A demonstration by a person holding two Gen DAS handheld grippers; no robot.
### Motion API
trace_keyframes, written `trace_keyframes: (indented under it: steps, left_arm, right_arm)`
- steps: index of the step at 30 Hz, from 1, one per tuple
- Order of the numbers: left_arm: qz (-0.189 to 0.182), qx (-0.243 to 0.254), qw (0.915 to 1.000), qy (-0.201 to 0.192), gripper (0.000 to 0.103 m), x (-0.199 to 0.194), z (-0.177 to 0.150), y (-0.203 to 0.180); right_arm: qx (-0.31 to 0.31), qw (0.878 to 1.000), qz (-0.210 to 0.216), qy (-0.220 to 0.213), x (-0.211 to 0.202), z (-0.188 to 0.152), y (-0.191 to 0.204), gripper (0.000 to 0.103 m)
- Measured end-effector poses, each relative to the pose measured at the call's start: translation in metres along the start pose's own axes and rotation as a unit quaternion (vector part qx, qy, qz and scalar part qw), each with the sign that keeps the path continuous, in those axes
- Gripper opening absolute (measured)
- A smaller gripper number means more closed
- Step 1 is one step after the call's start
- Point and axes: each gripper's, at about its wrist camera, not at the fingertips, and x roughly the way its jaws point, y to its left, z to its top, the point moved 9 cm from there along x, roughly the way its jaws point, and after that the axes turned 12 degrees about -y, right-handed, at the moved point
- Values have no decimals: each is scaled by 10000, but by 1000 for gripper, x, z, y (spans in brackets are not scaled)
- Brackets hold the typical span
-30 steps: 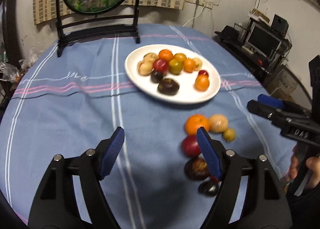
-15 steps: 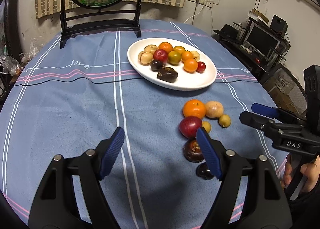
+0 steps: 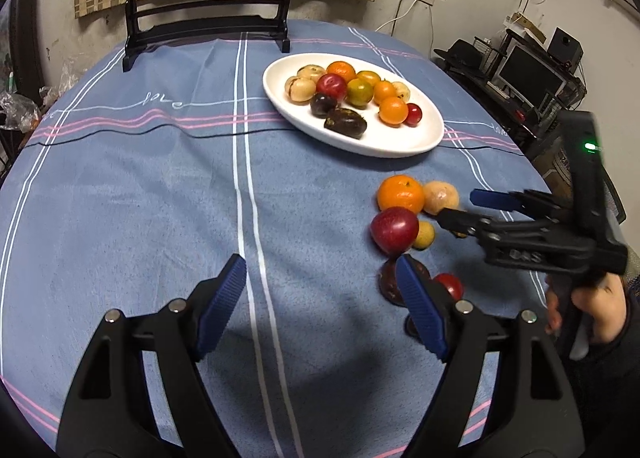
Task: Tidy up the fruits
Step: 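Grasp the red plum with the left tool while the right tool grasps a pale round fruit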
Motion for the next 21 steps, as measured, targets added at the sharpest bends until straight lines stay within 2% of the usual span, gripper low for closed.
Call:
trace_keyframes:
  steps: [4,7,12,16,18,21]
  left_arm:
    - [-14,29,10000,15,79,1,1,0]
    - [-104,43,9999,83,79,5,1,-6]
    - [-204,228,9990,314,79,17,-5,-22]
    - [-311,381,9980,387,79,25,-3,-36]
    - [-337,437,9977,395,79,32,0,-42]
    - [-422,426,9969,499,79,47,1,-51]
  right_arm:
    - [-112,9998,136,-24,10,4,1,65]
    - [-13,9990,441,25,16,6,3,47]
    - [281,9980,563,-25,4,6,-2,47]
    - [285,9973,452,-508,-38,9,-5,47]
    - [201,9972,314,-651,-59,1,-8,47]
    - [347,9974,319,-543,-69,-19,-16,47]
